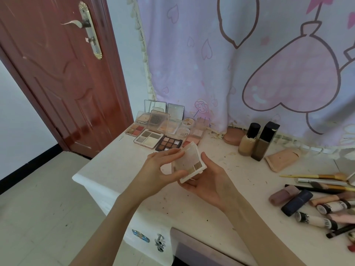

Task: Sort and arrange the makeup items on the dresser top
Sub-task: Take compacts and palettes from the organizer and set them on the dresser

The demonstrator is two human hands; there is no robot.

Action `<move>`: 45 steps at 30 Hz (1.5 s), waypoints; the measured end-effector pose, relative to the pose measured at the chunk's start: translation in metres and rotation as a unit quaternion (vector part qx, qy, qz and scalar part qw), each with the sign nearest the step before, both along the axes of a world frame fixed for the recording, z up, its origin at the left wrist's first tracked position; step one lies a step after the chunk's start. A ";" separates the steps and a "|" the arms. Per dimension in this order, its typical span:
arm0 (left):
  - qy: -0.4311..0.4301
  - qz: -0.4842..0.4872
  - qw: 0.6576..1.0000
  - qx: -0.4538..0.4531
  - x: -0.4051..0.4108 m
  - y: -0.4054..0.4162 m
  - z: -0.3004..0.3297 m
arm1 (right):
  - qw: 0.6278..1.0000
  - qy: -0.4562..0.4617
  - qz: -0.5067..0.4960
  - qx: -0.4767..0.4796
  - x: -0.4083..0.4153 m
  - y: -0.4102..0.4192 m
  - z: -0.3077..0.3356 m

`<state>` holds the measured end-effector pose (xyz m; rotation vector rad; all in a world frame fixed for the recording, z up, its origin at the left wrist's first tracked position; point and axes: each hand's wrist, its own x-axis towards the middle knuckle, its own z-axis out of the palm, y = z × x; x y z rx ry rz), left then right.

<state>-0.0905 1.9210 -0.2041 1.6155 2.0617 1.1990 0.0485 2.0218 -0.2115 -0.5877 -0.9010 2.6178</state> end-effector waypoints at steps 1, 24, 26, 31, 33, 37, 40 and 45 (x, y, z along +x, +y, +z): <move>-0.016 -0.010 1.000 0.001 -0.003 -0.001 0.003 | 1.000 0.000 0.004 0.003 0.000 0.000 0.001; -0.167 0.069 0.979 0.089 -0.068 -0.012 0.034 | 0.915 -0.135 -0.044 0.378 -0.072 -0.009 0.012; -0.135 0.115 0.980 0.094 -0.071 -0.013 0.032 | 0.913 -0.149 -0.046 0.378 -0.084 -0.009 0.014; -0.117 0.232 0.966 0.024 -0.066 -0.030 0.002 | 0.922 -0.188 -0.081 0.329 -0.121 -0.006 0.004; -0.103 0.271 0.955 -0.056 -0.064 -0.036 -0.018 | 0.927 -0.196 -0.089 0.308 -0.138 -0.005 0.000; -0.037 0.342 0.936 -0.075 -0.064 -0.037 -0.046 | 0.945 -0.197 -0.076 0.249 -0.167 -0.009 -0.005; 0.012 0.365 0.930 -0.042 -0.073 -0.037 -0.056 | 0.950 -0.202 -0.073 0.228 -0.182 -0.011 -0.009; 0.022 0.381 0.924 -0.031 -0.090 -0.034 -0.056 | 0.952 -0.193 -0.060 0.229 -0.201 -0.011 -0.014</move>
